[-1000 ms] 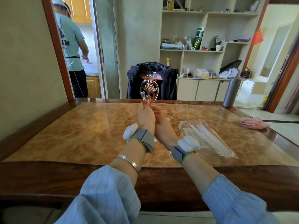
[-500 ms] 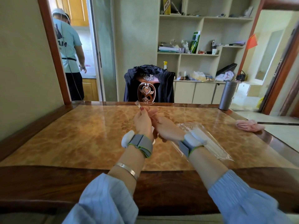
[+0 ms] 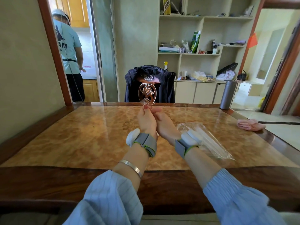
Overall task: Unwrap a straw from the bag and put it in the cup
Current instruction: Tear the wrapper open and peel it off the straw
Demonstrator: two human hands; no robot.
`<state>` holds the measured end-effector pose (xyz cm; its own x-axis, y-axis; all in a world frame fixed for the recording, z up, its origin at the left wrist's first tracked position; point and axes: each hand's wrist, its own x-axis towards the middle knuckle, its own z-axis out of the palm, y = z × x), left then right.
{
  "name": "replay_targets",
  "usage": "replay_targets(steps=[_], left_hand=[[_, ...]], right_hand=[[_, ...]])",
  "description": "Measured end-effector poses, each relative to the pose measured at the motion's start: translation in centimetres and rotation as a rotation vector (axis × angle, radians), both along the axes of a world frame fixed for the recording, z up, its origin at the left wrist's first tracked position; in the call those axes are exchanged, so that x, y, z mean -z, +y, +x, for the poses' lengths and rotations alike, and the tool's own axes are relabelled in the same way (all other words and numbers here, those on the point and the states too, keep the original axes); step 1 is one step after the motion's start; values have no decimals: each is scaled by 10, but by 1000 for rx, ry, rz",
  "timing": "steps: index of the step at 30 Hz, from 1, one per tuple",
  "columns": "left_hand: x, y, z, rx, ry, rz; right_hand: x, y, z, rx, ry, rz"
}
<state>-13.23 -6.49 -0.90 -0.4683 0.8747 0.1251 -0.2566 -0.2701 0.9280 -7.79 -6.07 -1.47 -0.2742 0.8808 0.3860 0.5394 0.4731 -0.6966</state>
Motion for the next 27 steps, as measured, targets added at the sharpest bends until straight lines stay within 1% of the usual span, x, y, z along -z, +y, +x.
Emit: replay_targets(steps=[6,11,14,18,21,24,27], left_hand=[[5,-11,-3,66,-24,6],[4,-14,-2,97,-43,-24],[7,-15,-4,115,6,-39],[1,-16,-5,133,-38,-60],[0,-10,-8,123,-54,-15],[7,-9,-9,109,-13,-19],[15,-12,-7,105,3,-8]], right_hand=[[2,-6,-4,-9,-10,47],[2,-6,-6,-23,70,6],[4,-8,-3,-39,77,-24],[12,-7,4,-27,98,-61],[14,-8,3,-32,105,-87],[13,-10,2,-28,83,-62],[16,-11,1,-2,23,7]])
